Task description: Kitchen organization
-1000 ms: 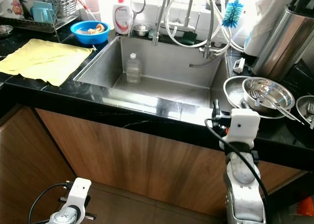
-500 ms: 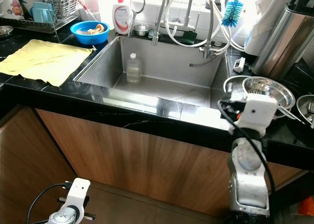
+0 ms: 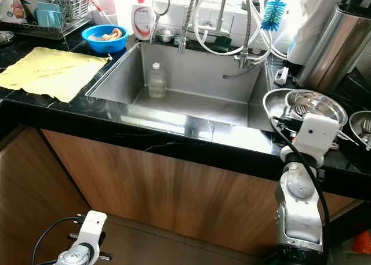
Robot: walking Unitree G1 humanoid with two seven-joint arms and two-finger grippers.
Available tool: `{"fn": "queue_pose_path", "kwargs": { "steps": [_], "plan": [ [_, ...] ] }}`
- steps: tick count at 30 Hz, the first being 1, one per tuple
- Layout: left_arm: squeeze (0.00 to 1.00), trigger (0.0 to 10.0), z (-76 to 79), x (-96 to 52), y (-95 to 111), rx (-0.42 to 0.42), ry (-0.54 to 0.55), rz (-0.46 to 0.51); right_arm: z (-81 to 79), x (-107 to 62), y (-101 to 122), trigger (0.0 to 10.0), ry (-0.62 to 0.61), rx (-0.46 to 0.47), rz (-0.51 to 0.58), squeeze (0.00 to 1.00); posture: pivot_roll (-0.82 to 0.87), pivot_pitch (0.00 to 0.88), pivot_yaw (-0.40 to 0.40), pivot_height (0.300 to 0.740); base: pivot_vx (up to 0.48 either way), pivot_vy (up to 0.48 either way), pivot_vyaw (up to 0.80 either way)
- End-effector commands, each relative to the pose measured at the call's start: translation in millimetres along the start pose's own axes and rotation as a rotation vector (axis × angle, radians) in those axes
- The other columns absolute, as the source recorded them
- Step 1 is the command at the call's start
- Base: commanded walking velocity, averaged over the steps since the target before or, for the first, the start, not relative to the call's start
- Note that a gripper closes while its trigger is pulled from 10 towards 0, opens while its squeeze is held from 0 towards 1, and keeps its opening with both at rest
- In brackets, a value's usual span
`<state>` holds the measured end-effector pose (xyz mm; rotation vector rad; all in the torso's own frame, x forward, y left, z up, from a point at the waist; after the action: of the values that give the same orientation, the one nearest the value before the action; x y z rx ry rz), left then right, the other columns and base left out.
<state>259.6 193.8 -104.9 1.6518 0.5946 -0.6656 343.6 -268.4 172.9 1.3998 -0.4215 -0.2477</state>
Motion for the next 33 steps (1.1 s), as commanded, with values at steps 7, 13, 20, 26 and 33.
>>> {"fn": "queue_pose_path", "kwargs": {
  "steps": [7, 13, 20, 26, 33],
  "plan": [
    [0.0, 10.0, 2.4, -0.4, -3.6, 0.023, -0.015, -0.016, -3.8, 6.0, -5.7, 10.0, 0.012, -0.015, -0.041, 0.0, 0.0, 0.0, -0.051, 0.74, 0.0, 0.0, 0.0],
    [0.0, 10.0, 2.3, -0.5, -4.0, 0.024, -0.015, -0.016, -3.0, 5.7, -13.4, 10.0, 0.01, -0.016, -0.082, 0.0, 0.0, 0.0, -0.051, 0.74, 0.0, 0.0, 0.0],
    [0.0, 10.0, 1.7, -0.6, -4.3, 0.026, -0.014, -0.017, -2.4, 6.0, -14.6, 0.0, 0.009, -0.015, -0.086, 0.0, 0.0, 0.0, -0.05, 0.74, 0.0, 0.0, 0.0],
    [0.0, 10.0, 1.7, -0.6, -4.2, 0.026, -0.014, -0.016, -2.5, 6.0, -14.8, 0.0, 0.009, -0.014, -0.091, 0.0, 0.0, 0.0, -0.05, 0.74, 0.0, 0.0, 0.0],
    [0.0, 10.0, 1.3, -0.6, -4.0, 0.026, -0.013, -0.016, -2.2, 6.4, -14.2, 0.0, 0.007, -0.011, -0.091, 0.0, 0.0, 0.0, -0.05, 0.74, 0.0, 0.0, 0.0]
  ]
}}
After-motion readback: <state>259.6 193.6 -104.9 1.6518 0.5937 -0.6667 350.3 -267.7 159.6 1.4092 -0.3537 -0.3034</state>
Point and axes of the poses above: a point about 5 cm out from each wrist's last joint towards the gripper, its own x axis pointing out of the wrist towards the gripper, its own y axis along the axis of the wrist's last joint, z = x × y, the point moved 6 cm from there along x, pointing out of the wrist towards the gripper, and after that the axes turned 3 degrees about -x, right-handed, at the moved point
